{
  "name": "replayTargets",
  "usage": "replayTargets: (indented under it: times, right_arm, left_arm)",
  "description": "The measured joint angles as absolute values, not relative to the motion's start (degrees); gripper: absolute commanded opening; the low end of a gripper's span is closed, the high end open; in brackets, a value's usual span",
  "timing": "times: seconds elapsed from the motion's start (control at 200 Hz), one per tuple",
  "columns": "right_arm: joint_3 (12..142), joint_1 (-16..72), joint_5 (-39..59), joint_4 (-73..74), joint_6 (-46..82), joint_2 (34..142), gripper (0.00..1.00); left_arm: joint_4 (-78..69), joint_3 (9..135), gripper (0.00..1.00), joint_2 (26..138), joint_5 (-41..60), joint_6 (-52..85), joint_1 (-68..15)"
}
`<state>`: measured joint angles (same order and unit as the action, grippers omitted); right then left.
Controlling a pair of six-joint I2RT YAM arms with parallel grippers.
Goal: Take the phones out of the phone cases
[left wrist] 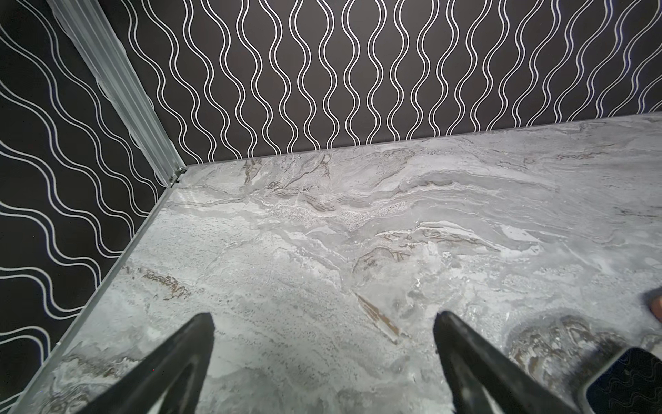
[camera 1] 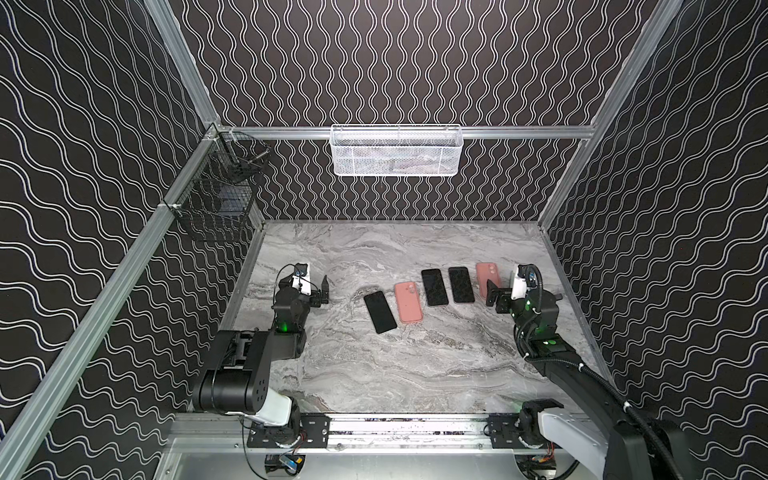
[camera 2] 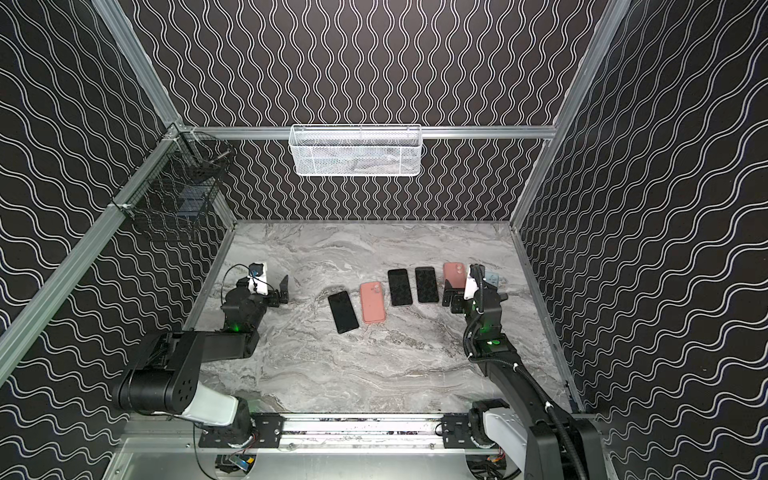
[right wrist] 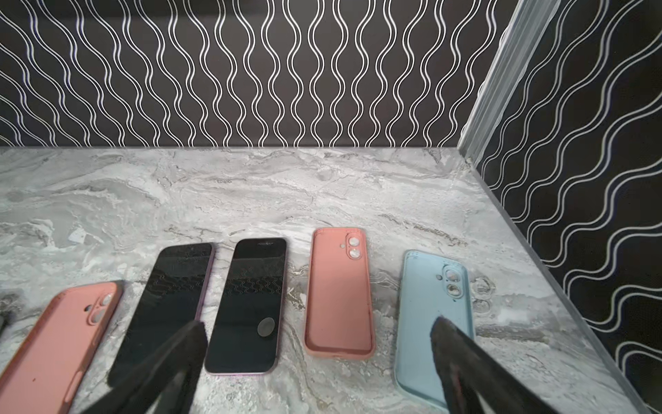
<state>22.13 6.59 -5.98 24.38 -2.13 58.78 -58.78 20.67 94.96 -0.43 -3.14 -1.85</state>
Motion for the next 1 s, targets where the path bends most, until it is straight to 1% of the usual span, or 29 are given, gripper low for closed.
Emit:
replayTargets:
  times: [0.155,0.285,0.466,0.551,0.641,1.001]
  right_arm:
    - [18.8,5.0,-5.0,32.6,-3.5,64.5,0.99]
    - [14.9,1.5,-3.0,43.4,-3.9,71.7,0.99]
    - [12.4,-5.5,5.9,58.7,-2.3,83.4,1.0]
    - [11.6,-6.5,8.4,64.1,-1.7,87.5,1.0]
    - [12.2,-7.1,10.2,65.0,-0.8,87.7,1.0]
    - [14.2,-7.5,11.2,66.6,-0.6,88.3,1.0]
  left_arm:
    - [-58.7,20.7,0.99,95.0,-0.4,-3.2,-1.8]
    - [-58.5,20.7,0.99,95.0,-0.4,-3.2,-1.8]
    - [-58.5,20.7,0.99,95.0,-0.4,-3.3,-1.8]
    - [-58.4,20.7,0.99,95.0,-0.4,-3.3,-1.8]
    - [-58.4,20.7,0.99,95.0,-0.4,-3.3,-1.8]
    - [-58.4,20.7,0.99,95.0,-0.4,-3.3,-1.8]
